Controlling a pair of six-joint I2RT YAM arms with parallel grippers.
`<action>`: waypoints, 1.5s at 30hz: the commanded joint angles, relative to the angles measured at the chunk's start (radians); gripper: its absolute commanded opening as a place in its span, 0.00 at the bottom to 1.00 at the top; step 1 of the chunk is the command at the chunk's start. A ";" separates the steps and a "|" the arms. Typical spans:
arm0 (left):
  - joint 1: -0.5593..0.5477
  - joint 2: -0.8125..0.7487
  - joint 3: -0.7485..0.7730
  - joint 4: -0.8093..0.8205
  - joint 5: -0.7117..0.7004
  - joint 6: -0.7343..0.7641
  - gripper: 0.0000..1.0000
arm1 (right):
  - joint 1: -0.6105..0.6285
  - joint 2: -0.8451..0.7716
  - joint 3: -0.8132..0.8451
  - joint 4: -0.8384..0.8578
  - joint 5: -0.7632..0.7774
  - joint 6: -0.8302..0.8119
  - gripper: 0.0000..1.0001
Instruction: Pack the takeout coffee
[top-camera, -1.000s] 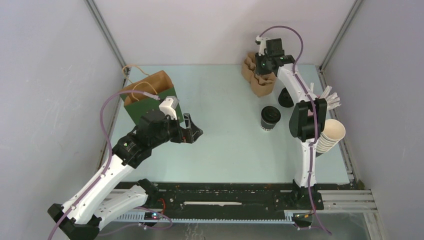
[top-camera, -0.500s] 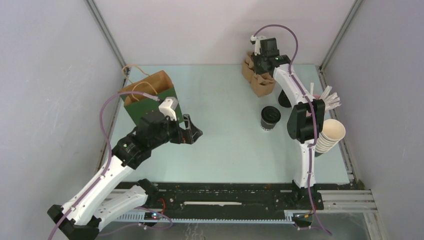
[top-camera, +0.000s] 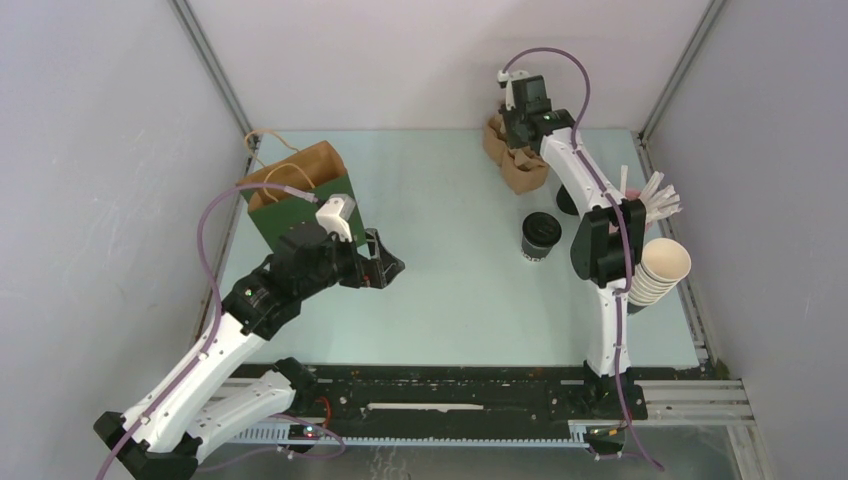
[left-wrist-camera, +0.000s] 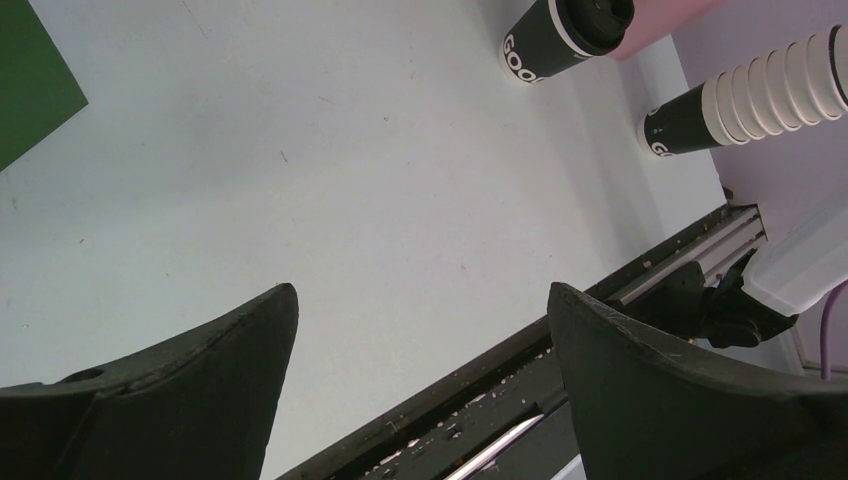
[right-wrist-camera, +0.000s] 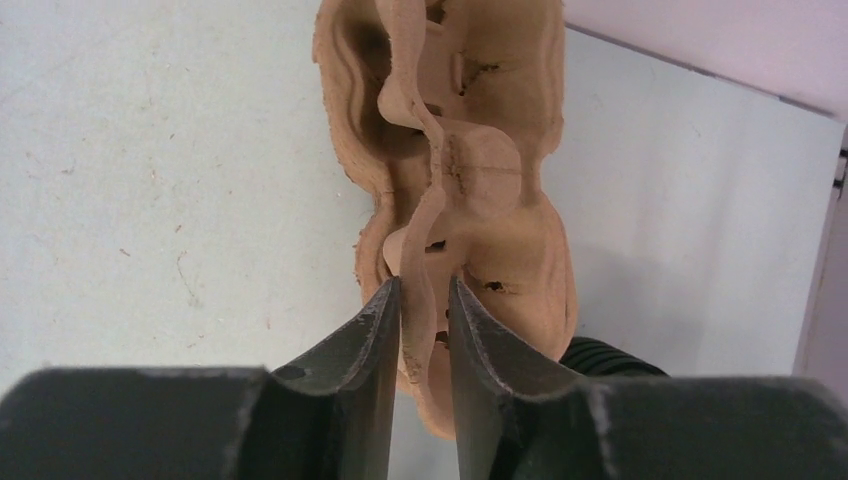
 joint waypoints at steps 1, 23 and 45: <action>-0.004 -0.016 -0.021 0.026 0.007 -0.008 1.00 | -0.015 0.012 0.056 -0.041 0.034 0.013 0.37; -0.003 -0.014 0.002 0.009 -0.003 0.003 1.00 | 0.002 0.083 0.122 -0.055 0.029 -0.002 0.49; -0.004 -0.044 0.042 -0.042 -0.050 -0.011 1.00 | 0.103 -0.076 0.097 -0.020 0.248 -0.177 0.00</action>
